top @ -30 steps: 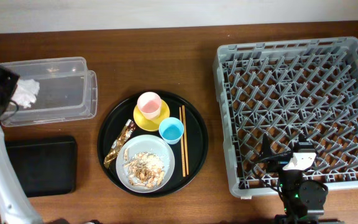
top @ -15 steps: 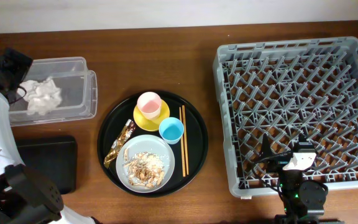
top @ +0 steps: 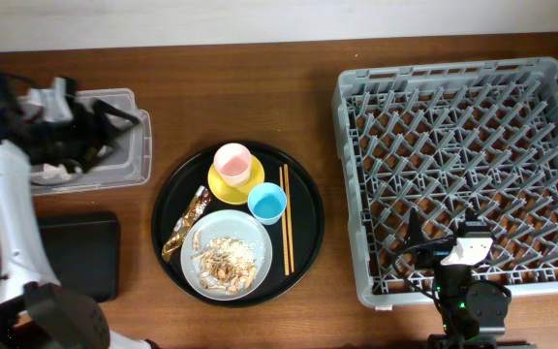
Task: Sort waste into correct bins and load items into the dishwasher rack
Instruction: 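Move the left gripper back to the brown snack wrapper on the tray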
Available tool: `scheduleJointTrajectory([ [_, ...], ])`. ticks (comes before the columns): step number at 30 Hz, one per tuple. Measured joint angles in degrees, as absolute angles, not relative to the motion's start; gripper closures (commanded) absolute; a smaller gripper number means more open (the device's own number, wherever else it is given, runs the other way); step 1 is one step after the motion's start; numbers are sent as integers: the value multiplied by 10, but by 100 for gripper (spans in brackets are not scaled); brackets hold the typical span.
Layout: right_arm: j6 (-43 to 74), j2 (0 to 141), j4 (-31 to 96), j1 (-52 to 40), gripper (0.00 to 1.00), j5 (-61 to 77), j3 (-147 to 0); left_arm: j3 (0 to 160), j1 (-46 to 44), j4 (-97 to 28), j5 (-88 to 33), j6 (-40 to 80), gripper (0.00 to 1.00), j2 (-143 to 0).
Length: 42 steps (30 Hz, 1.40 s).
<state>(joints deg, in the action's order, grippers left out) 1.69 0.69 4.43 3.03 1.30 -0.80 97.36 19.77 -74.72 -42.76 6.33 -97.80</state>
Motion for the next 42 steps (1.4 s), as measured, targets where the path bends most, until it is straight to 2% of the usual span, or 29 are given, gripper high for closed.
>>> scheduleJointTrajectory([
  [4, 17, 7, 44, 30, 2, 13, -8, 969, 106, -804, -301, 21, 38, -978],
  [9, 17, 7, 44, 30, 2, 13, -8, 916, 11, -798, -186, 8, 38, -977],
  [17, 17, 7, 44, 30, 2, 13, -8, 789, -14, -673, -62, 16, 44, -977],
  [20, 17, 7, 44, 30, 2, 13, -8, 754, -14, -620, -53, 18, 47, -977],
  [30, 17, 7, 44, 30, 2, 13, -8, 668, -30, -472, -43, -8, 48, -977],
  [42, 17, 7, 44, 30, 2, 13, -8, 616, -72, -437, 3, -24, 48, -977],
])
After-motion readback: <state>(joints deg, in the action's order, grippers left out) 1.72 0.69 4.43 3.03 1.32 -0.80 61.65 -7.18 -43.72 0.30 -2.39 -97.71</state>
